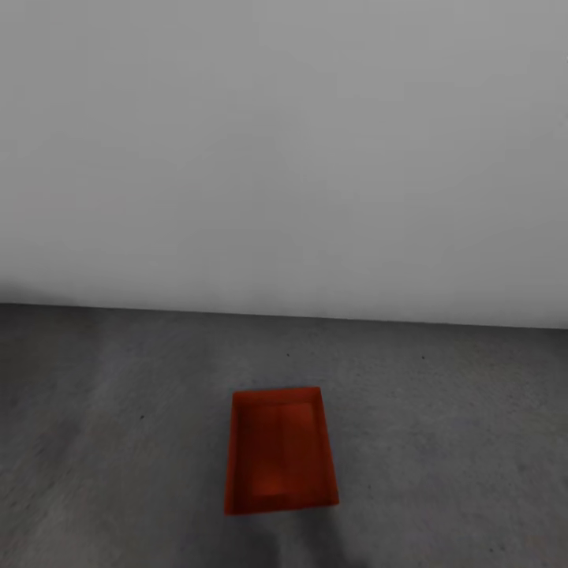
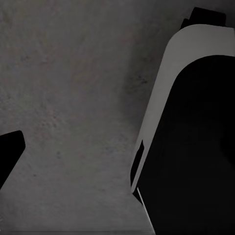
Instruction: Move the two storage containers from the living room to the garage. In the garage, place one container on the floor and stack the other container on top of it (either order is fine).
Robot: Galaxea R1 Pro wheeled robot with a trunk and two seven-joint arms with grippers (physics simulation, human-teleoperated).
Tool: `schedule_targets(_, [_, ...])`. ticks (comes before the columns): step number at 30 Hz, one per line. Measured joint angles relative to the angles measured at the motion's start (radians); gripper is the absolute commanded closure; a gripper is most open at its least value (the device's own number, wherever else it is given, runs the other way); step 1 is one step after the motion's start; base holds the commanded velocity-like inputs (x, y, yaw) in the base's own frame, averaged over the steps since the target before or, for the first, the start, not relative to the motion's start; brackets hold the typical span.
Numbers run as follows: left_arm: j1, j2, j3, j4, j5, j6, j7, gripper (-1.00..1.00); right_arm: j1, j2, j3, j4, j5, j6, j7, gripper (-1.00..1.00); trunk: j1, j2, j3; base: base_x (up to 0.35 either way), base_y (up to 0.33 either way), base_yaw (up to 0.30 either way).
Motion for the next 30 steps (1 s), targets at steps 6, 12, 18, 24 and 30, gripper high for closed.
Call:
schedule_targets(6, [0.006, 0.000, 0.000, 0.000, 0.000, 0.000, -0.003, -1.00, 0.011, 0.001, 0.000, 0.000, 0.004, -0.002, 0.001, -1.00, 0.000, 0.000, 0.010, 0.000, 0.000, 0.000])
schedule_targets(12, [0.007, 0.000, 0.000, 0.000, 0.000, 0.000, -0.004, -1.00, 0.016, 0.000, 0.000, 0.000, 0.004, -0.002, 0.005, -1.00, 0.000, 0.000, 0.019, 0.000, 0.000, 0.000])
schedule_targets(18, [0.007, 0.001, 0.000, 0.000, 0.000, 0.000, -0.004, -1.00, 0.018, -0.001, -0.002, 0.000, -0.001, -0.003, 0.018, -1.00, 0.000, 0.000, 0.029, 0.000, 0.000, 0.000])
schedule_targets(24, [0.007, 0.000, 0.000, 0.000, 0.000, -0.001, -0.004, -1.00, 0.033, -0.003, -0.004, 0.000, -0.013, -0.008, 0.021, -1.00, 0.000, 0.000, 0.039, 0.000, 0.000, 0.000])
schedule_targets(30, [0.007, -0.003, 0.001, -0.001, 0.000, -0.001, -0.004, -1.00, 0.052, -0.003, -0.004, 0.000, -0.022, -0.027, 0.021, -1.00, 0.000, 0.000, 0.048, 0.000, 0.000, 0.000])
